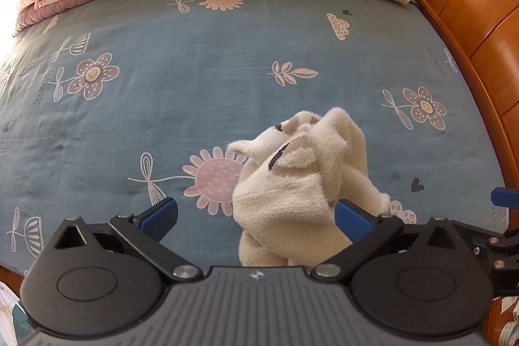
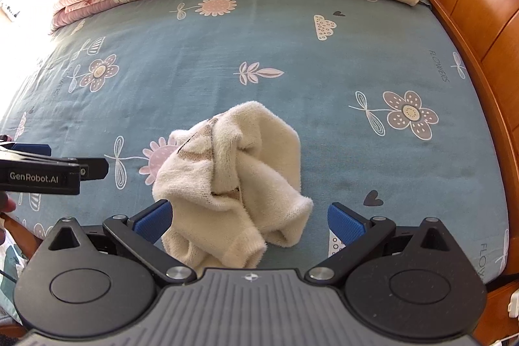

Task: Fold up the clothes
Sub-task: 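Move both open grippers toward the crumpled cream sweater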

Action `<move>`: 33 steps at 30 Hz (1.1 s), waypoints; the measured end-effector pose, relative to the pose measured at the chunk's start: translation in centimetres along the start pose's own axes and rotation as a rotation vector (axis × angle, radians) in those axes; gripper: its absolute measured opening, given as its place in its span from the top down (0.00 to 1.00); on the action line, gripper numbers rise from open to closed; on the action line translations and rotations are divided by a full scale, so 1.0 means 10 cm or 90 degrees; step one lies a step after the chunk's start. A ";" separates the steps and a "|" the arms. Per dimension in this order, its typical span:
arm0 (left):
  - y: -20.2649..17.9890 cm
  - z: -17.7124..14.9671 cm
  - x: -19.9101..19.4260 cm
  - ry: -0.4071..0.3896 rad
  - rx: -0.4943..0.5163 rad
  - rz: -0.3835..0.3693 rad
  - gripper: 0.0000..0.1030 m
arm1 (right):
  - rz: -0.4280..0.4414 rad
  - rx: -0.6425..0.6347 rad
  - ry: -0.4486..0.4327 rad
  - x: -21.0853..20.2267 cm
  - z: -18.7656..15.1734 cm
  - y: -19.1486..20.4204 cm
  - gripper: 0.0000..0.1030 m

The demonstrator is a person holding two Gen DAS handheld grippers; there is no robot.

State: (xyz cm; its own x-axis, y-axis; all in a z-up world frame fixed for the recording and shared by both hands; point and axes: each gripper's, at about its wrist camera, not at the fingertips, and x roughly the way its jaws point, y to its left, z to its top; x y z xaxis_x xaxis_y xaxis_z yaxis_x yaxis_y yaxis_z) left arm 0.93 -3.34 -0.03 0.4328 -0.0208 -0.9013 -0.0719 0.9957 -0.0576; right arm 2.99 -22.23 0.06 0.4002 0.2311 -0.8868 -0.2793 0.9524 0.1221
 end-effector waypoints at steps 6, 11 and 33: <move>-0.17 -0.02 -0.15 -0.015 -0.072 0.035 0.01 | 0.036 -0.071 -0.002 -0.04 0.17 -0.28 0.00; -0.23 -0.04 -0.19 -0.018 -0.074 0.053 0.01 | 0.065 -0.101 -0.008 -0.04 0.23 -0.34 0.00; -0.08 0.01 0.48 -0.007 0.068 -0.013 0.01 | 0.056 -0.036 -0.045 0.02 0.15 -0.13 0.03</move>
State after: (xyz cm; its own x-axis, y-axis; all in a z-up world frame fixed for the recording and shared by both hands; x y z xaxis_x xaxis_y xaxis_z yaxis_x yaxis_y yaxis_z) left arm 3.16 -4.25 -4.21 0.4432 -0.0405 -0.8955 0.0321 0.9991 -0.0292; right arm 4.73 -23.09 0.40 0.4318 0.3282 -0.8402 -0.3636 0.9158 0.1709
